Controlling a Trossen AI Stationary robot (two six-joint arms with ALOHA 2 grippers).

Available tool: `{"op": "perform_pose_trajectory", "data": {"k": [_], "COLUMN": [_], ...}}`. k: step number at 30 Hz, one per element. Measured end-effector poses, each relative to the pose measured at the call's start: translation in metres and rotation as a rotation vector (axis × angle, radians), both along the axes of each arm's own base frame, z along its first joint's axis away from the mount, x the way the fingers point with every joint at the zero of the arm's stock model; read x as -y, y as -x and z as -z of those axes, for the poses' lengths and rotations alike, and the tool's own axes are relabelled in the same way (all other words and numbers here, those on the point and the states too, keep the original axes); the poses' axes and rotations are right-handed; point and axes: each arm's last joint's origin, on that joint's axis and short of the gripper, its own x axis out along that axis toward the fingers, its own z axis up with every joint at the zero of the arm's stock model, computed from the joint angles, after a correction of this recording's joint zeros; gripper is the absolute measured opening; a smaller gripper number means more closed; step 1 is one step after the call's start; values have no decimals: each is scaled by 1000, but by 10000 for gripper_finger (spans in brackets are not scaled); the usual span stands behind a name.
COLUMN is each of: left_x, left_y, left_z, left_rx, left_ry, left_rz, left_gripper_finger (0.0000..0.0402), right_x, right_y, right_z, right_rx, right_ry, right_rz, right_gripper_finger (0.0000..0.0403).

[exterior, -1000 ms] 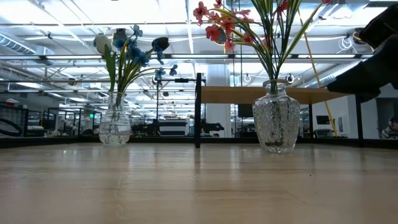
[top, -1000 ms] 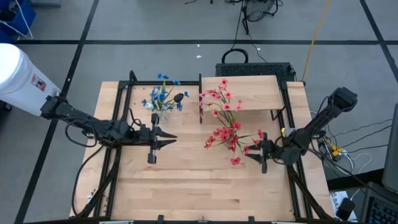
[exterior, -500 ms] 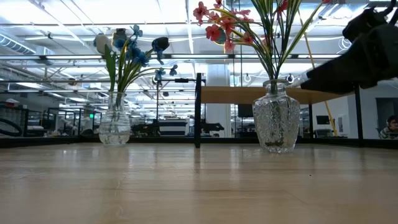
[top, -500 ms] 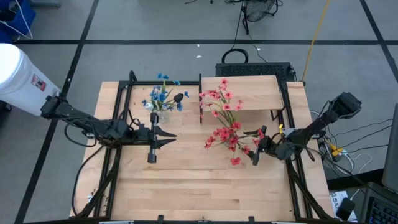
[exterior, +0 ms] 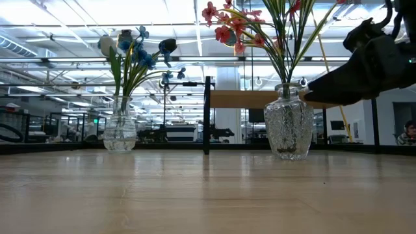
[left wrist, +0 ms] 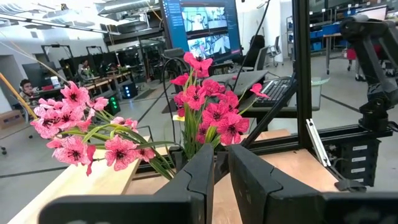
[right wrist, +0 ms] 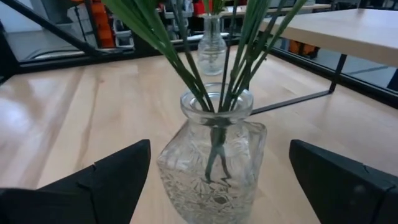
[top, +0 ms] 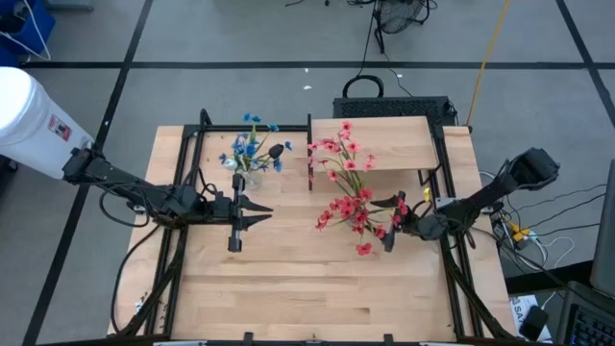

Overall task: Pick and place flowers into a vace then onto a shelf
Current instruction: Put the right transparent vase with flowers on the shelf

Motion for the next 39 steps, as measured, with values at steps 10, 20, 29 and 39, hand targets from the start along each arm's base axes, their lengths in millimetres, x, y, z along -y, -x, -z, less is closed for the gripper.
{"op": "perform_pose_trajectory", "data": {"k": [10,20,29,39], "left_x": [0,0,0,-1], "left_y": [0,0,0,0], "left_z": [0,0,0,0], "left_rx": [-1,-1,-1,-1], "left_ry": [-1,-1,-1,-4], "left_rz": [0,0,0,-6], "left_gripper_finger": [58,58,58,58], "right_x": [6,12,19,24], "right_y": [-5,-8,-10,-12], "right_z": [0,-1,-2,-2], "right_rx": [6,14,23,23], "right_ry": [-14,-27,-40,-47], "right_rz": [-3,-5,-8,6], "right_gripper_finger": [375,375,375,375]}}
